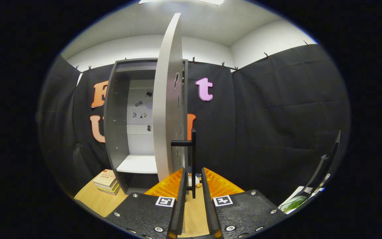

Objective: Open the shoe cabinet door, grab the shoes and put them into the shoe cabinet, then close the shoe cabinet door.

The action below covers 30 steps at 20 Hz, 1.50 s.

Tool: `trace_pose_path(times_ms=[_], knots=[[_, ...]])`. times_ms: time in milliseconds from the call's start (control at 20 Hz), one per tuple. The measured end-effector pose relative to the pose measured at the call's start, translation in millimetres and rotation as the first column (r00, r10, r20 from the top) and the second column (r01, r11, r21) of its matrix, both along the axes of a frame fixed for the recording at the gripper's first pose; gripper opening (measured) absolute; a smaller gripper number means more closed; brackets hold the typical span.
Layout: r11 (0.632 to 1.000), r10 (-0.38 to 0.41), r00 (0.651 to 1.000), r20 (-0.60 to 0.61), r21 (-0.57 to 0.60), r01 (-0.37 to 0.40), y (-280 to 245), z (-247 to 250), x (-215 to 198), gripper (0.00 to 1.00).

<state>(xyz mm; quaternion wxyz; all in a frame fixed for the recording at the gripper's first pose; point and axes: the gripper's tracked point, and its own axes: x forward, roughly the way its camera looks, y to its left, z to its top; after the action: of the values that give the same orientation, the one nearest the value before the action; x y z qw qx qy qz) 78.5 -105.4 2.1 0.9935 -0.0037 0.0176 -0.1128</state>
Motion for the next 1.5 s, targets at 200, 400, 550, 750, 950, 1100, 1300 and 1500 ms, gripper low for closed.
trace_pose_path(times_ms=[200,400,550,750,950,1100,1300,1500], knots=[[1.000,-0.019,1.000,-0.004,-0.024,0.019,-4.4,0.1,-4.2,0.30],[0.998,-0.040,0.999,-0.001,-0.048,0.040,-6.2,1.3,-11.8,0.30],[0.997,-0.052,0.999,0.005,-0.055,0.052,-8.0,6.8,-20.2,0.31],[0.997,-0.024,0.999,0.025,-0.066,0.026,5.3,15.5,-26.6,0.32],[0.997,0.014,1.000,0.023,-0.076,-0.012,27.1,14.9,-24.0,0.32],[0.996,0.054,0.998,0.015,-0.078,-0.053,49.1,11.0,-17.1,0.32],[0.991,0.113,0.994,0.003,-0.071,-0.113,83.9,1.7,-7.0,0.32],[0.984,0.171,0.985,-0.034,-0.052,-0.172,117.8,-21.2,5.4,0.32]])
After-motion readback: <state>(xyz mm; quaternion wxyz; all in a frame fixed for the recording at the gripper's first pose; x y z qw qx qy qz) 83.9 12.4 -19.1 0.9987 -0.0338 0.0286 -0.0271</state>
